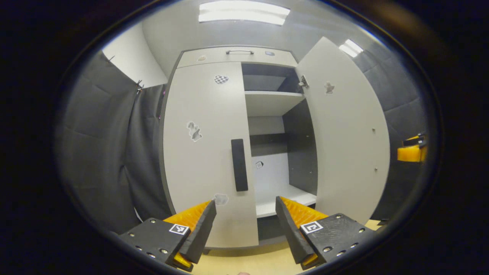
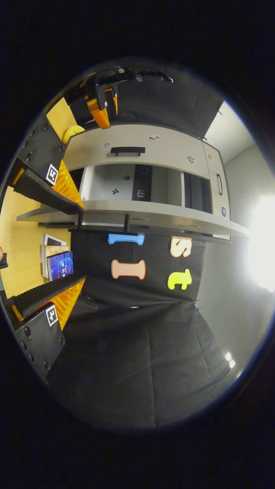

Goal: Open the right door of the double-door shoe cabinet with the right hand, and open the left door with the left hand.

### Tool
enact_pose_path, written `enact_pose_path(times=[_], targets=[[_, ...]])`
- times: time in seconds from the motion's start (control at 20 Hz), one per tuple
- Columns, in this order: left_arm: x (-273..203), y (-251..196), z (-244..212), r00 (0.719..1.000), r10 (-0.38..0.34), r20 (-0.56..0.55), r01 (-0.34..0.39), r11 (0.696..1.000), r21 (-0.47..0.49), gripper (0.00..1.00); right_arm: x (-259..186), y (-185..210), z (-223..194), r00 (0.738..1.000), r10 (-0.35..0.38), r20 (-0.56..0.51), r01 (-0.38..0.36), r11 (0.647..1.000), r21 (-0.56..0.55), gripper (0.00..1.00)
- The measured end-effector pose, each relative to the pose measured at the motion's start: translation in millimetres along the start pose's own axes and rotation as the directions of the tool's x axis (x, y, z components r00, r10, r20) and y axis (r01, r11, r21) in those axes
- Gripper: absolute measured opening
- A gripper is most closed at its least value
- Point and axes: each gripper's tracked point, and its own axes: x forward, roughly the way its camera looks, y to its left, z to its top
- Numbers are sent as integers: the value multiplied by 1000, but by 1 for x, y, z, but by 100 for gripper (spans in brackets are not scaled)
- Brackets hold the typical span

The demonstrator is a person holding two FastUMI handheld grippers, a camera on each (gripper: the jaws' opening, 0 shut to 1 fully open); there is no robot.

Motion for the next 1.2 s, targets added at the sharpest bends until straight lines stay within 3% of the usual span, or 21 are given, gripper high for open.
enact_pose_path(times=[0.65,1.1,1.2], targets=[[124,27,29,998,60,13,-60,998,1,91,-21,-42,-50,991,-93,-99,100,992,75,98],[162,28,18,995,92,-30,-93,995,-35,89,-29,-59,-69,982,-124,-140,137,986,89,97],[163,27,19,995,94,-24,-95,995,-38,74,-30,-62,-72,981,-129,-147,143,985,92,98]])
